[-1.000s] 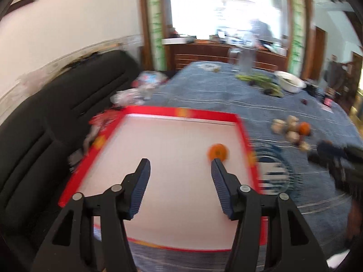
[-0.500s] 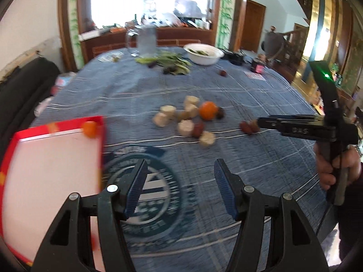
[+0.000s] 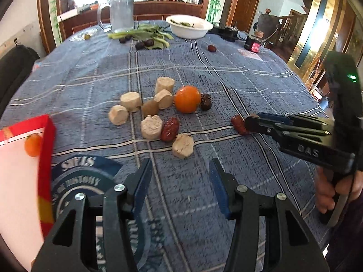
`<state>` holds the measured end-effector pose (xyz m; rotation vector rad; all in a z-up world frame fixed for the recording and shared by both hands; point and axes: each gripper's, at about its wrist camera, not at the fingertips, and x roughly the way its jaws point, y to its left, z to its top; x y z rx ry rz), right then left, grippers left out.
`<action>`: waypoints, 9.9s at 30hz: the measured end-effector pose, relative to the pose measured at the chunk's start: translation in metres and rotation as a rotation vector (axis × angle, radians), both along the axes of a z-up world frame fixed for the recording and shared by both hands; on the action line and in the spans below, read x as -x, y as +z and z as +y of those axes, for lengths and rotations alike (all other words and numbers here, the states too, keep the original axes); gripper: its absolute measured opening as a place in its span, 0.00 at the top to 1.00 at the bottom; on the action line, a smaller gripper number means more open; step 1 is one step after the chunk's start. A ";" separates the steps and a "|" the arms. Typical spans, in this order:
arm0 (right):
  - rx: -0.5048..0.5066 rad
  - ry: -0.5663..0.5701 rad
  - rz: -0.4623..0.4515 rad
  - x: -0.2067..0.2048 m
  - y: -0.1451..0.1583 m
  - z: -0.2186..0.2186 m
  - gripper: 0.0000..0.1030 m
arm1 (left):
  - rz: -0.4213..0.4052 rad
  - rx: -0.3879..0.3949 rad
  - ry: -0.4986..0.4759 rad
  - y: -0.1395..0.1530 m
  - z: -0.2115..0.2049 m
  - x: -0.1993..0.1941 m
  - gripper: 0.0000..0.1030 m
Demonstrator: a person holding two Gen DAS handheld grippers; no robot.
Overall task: Organize fruits
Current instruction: 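Grasp a brown kiwi with the right tool while the left tool grasps a tan pastry piece, then carry the kiwi and pastry piece over the tray with both tools, then open both tools to drop the kiwi and pastry piece into the tray, then grasp a red date with the right tool while the left tool grasps a tan pastry piece, then carry the date and pastry piece over the tray with both tools, then open both tools to drop the date and pastry piece into the tray, then grasp an orange with the right tool while the left tool grasps a tan pastry piece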
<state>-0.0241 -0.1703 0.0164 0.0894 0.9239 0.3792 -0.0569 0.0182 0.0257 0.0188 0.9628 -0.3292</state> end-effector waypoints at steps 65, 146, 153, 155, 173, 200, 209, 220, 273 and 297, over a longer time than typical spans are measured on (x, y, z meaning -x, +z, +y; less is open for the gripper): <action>-0.164 0.267 -0.176 0.050 0.073 0.186 0.78 | -0.246 -0.079 0.490 0.060 0.203 0.095 0.74; -0.285 -0.088 0.111 -0.018 0.023 -0.029 0.58 | -0.096 -0.343 0.171 0.020 -0.007 -0.009 0.35; -0.112 -0.020 0.059 -0.010 0.027 -0.003 0.58 | -0.126 -0.311 0.059 0.009 -0.006 -0.017 0.35; -0.083 -0.007 0.063 -0.012 0.022 0.002 0.58 | -0.108 -0.271 0.048 0.006 -0.001 -0.025 0.35; 0.107 0.049 -0.001 -0.016 0.000 0.029 0.80 | -0.017 -0.167 -0.011 -0.011 0.005 -0.053 0.58; 0.043 -0.035 -0.158 -0.004 0.013 0.014 0.85 | -0.151 -0.041 0.139 0.043 0.054 0.010 0.73; -0.046 0.033 -0.128 0.013 0.037 0.072 0.85 | -0.190 -0.043 0.257 0.056 0.121 0.040 0.73; -0.121 0.278 -0.132 0.032 0.055 0.216 0.86 | -0.157 -0.070 0.457 0.038 0.210 0.066 0.73; -0.148 0.155 -0.139 0.001 0.053 0.153 0.63 | -0.149 -0.301 0.387 0.030 0.158 0.062 0.32; -0.111 -0.072 -0.015 -0.045 0.016 0.076 0.62 | -0.077 -0.267 0.161 0.001 0.044 -0.073 0.31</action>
